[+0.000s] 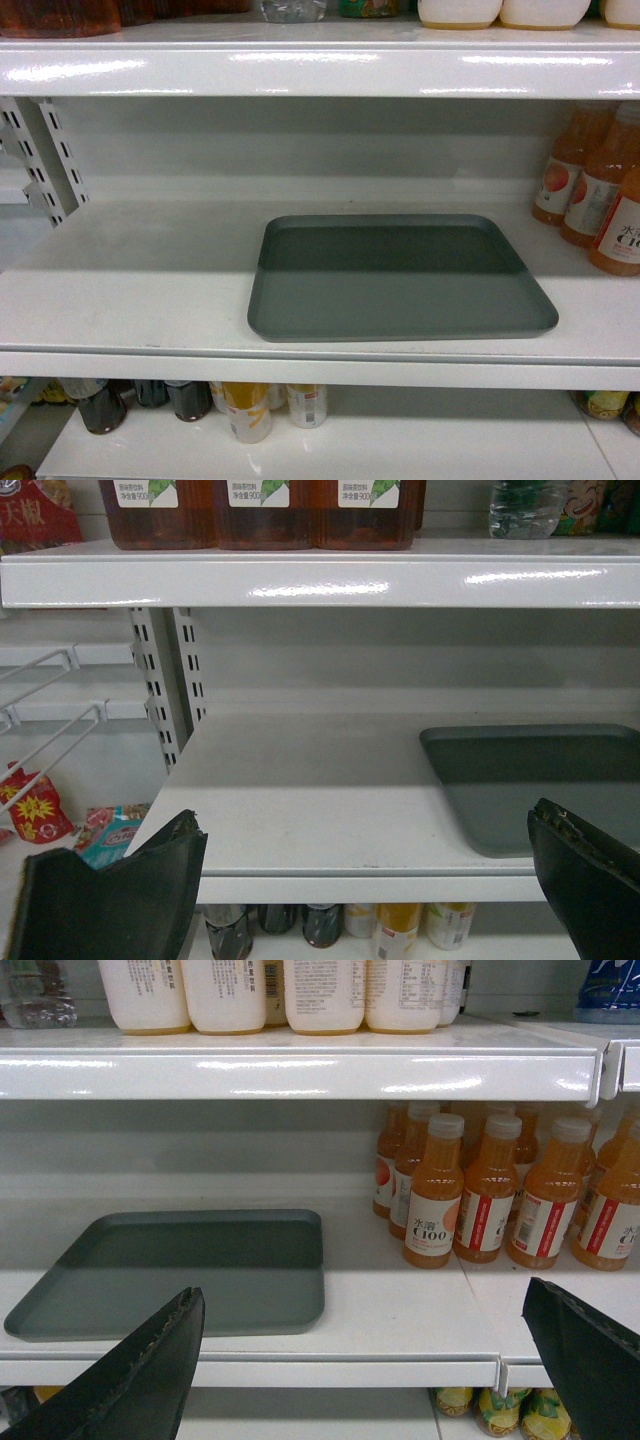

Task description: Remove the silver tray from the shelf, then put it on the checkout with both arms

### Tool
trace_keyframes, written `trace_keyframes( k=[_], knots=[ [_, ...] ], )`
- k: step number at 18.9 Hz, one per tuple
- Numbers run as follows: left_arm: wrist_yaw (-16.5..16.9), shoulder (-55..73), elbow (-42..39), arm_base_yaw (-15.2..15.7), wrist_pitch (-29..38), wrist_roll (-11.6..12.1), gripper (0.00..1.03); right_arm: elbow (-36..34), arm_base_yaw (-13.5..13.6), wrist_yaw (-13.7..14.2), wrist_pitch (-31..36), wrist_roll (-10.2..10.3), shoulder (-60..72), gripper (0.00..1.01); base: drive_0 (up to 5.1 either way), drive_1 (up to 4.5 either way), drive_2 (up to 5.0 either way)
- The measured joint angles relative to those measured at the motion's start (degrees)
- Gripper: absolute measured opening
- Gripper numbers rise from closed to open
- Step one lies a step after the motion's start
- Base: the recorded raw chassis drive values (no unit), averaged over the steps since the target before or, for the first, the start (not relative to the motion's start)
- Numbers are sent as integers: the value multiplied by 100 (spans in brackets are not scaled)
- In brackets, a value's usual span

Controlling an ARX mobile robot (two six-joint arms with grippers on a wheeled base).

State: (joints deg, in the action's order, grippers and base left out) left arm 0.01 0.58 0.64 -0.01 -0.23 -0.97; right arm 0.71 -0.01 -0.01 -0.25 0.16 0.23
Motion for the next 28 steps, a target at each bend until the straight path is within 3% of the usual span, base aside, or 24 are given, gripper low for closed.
trace_keyframes(
  k=[14,15,16,17,19,21,25,28],
  knots=[
    [-59,17,9,-13,-81,-7,98,0,0,0,0,0,0,98,0,0,0],
    [-907,636,396,-404,-1029,-155,98,203,-85,-319,-660,-85,197,98,0,0,0],
    [-1379,1897,782,-555,-970,-332,98,481,-116,-765,-1062,-229,1008,98,0,0,0],
    [-1399,2935,1010,-553,-424,-426,98,715,-107,-1119,-667,-337,2162,98,0,0,0],
    [-1082,4959,1349,-756,702,-505,98,1064,9,-1209,448,-428,3987,98,0,0,0],
    [-866,6708,1886,-938,1478,-514,98,1539,122,-1182,1375,-385,5720,98,0,0,0],
    [-697,9364,3276,-1202,1982,-619,98,2691,304,-1062,2461,-120,8583,98,0,0,0],
    [-638,10616,4286,-1388,1827,-702,98,3663,295,-1032,2461,133,10067,98,0,0,0]
  ],
)
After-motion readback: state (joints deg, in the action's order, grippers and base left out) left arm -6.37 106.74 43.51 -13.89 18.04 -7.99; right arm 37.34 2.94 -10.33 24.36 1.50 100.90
